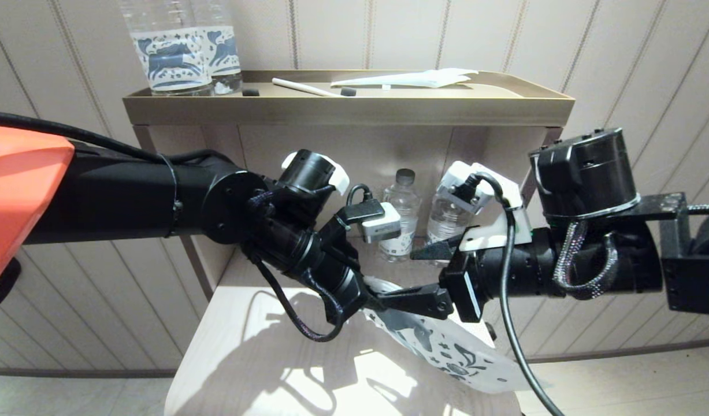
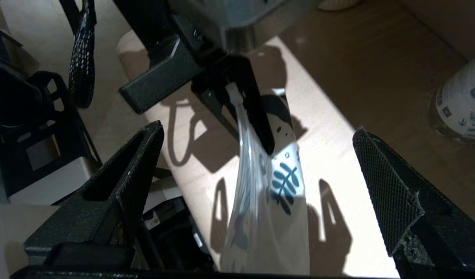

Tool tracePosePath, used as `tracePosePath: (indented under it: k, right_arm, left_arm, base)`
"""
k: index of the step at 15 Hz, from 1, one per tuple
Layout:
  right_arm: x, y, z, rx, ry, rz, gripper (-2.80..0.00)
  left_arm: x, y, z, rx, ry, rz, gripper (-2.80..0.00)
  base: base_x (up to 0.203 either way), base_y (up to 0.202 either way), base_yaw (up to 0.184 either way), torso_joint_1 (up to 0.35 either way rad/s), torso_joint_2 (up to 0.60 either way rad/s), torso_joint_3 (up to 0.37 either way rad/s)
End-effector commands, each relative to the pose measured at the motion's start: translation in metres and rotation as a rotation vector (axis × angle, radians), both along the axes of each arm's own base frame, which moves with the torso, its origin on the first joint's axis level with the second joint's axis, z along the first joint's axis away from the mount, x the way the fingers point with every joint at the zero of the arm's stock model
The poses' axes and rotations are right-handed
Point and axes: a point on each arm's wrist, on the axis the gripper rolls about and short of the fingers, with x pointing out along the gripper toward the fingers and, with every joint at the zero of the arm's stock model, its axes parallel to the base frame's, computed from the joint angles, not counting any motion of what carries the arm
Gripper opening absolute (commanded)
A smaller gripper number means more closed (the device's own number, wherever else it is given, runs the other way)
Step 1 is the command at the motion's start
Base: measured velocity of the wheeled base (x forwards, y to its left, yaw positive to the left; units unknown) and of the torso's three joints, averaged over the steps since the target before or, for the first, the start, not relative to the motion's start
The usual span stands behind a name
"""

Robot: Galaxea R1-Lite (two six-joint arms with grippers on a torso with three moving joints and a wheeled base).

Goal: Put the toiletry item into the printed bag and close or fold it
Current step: Close the strorage bag and place it on the desk

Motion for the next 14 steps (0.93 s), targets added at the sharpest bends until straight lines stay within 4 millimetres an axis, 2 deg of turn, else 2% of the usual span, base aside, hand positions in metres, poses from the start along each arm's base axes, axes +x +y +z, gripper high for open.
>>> tracePosePath:
  k: [1, 10, 11, 14]
  right_arm:
    - [0.0098, 0.0071, -0.0068, -0.004, 0.006, 0.004, 0.00]
    - [0.0159, 0.0121, -0.0119, 0.006, 0.028, 0.049, 0.00]
    - [0.0160, 0.0119, -0.0119, 0.006, 0.028, 0.048, -2.80]
    - [0.0173, 0.0127, -0.0130, 0.009, 0.035, 0.064, -2.80]
  left_arm:
    - [-0.0006, 0.0001, -0.0003, 0.000, 0.002, -0.005, -2.80]
    - [-0.0037, 0.0026, 0.0006, -0.006, 0.009, -0.013, -2.80]
    - [-0.0035, 0.0027, 0.0010, -0.007, 0.008, -0.012, -2.80]
    - [-0.0035, 0.0025, 0.0013, -0.008, 0.008, -0.012, -2.80]
  base:
    - [0.000, 0.000, 0.000, 0.000, 0.00, 0.000]
    - [0.000, 0.000, 0.000, 0.000, 0.00, 0.000]
    - [0.000, 0.000, 0.000, 0.000, 0.00, 0.000]
    - [0.000, 0.000, 0.000, 0.000, 0.00, 0.000]
